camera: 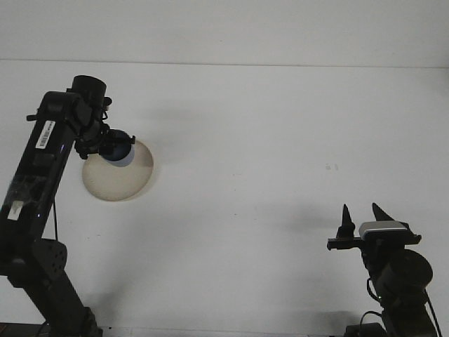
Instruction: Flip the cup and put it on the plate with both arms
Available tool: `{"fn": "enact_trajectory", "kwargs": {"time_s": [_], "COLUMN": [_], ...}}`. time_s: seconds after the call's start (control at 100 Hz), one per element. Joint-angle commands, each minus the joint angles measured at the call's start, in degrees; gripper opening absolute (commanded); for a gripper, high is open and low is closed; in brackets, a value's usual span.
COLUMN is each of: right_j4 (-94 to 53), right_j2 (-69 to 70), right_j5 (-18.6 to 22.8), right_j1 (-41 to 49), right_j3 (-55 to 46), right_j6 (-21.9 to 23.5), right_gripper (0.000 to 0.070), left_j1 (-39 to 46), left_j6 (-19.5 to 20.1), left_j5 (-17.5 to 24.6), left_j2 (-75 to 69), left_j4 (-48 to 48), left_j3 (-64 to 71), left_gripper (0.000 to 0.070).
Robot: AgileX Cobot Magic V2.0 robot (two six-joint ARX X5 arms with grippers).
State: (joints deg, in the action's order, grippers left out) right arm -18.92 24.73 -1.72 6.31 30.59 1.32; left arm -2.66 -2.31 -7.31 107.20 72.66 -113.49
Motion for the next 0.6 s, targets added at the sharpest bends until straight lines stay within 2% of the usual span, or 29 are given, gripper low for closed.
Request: {"fn": "enact_trajectory", "kwargs": {"time_s": [0.0, 0.59], "right_j4": [0.5, 0.5], "right_j2": [0.0, 0.0], "right_j5": [-0.3, -0.3], "right_j1": [0.1, 0.1], "right_j3": [0.3, 0.3], "right_j6": [0.1, 0.1], "right_gripper": [0.0434, 0.0434], "left_j1": [0.2, 3.6], "left_j6": [-0.2, 0.0], "left_j5": [0.5, 1.0], "left_j2": [2.7, 9.8], "left_j4": [0.2, -0.2], "left_j3": [-1.2, -1.2], "left_gripper": [0.0009, 0.0016]}}
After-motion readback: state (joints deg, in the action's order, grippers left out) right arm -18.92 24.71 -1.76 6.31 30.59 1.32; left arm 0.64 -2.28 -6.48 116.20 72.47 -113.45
